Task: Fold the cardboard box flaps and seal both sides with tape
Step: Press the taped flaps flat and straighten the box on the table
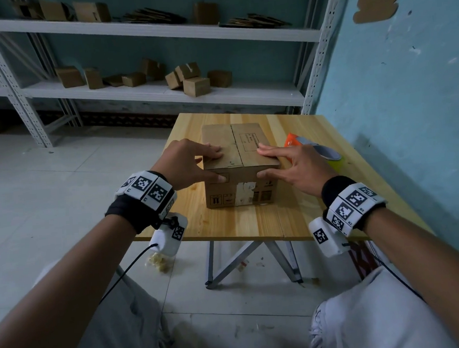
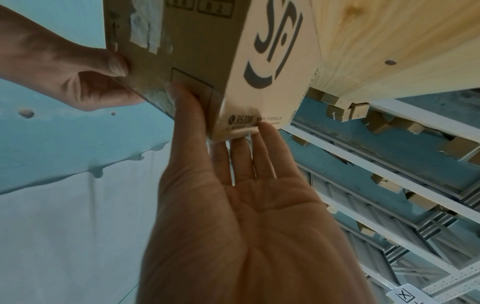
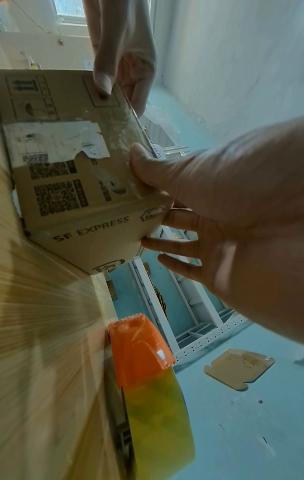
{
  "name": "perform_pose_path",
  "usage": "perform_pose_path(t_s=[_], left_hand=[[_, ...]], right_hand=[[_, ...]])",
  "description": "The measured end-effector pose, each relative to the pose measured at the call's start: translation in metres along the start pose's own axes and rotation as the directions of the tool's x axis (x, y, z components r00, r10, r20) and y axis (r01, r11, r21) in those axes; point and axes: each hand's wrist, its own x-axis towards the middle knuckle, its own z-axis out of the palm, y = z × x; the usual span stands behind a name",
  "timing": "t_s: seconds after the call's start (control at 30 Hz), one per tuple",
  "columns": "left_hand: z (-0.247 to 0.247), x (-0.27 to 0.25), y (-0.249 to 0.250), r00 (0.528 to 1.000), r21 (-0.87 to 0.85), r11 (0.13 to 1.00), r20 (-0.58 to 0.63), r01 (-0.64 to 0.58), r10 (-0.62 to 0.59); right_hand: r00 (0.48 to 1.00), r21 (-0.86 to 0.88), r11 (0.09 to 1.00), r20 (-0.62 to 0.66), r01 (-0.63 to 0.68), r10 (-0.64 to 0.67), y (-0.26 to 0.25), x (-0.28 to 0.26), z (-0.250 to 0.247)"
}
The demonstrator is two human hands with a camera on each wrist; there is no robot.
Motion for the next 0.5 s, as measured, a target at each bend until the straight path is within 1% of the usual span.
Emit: perform_pose_path(t_s=[0.13, 0.23, 0.3, 0.37, 0.43, 0.5], left_hand=[[0.002, -0.002, 0.005, 1.000, 0.007, 1.000, -0.024, 0.012, -0.012], [0.003, -0.001, 0.008, 0.997, 0.010, 0.997, -0.040, 0.070, -0.070], [0.005, 0.001, 0.009, 0.992, 0.007, 0.994, -0.069, 0.107, -0.106], [0.009, 0.002, 0.011, 0.986, 0.014, 0.993, -0.122, 0.117, -0.115], [0.013, 0.002, 0.014, 0.979, 0.040, 0.994, -0.179, 0.105, -0.096], [0.016, 0.002, 0.016, 0.973, 0.071, 0.994, -0.220, 0.087, -0.069]], right_hand=[[1.000, -0.011, 1.000, -0.019, -0.014, 0.014, -0.003, -0.001, 0.002], [0.998, -0.028, 0.998, -0.029, -0.049, 0.048, -0.008, -0.002, 0.002], [0.993, -0.059, 0.994, -0.089, -0.087, 0.081, -0.015, -0.001, 0.005], [0.983, -0.150, 0.984, -0.171, -0.096, 0.070, -0.024, 0.003, 0.012], [0.975, -0.230, 0.969, -0.218, -0.089, 0.038, -0.030, 0.006, 0.017], [0.972, -0.260, 0.961, -0.234, -0.095, 0.033, -0.033, 0.007, 0.020]])
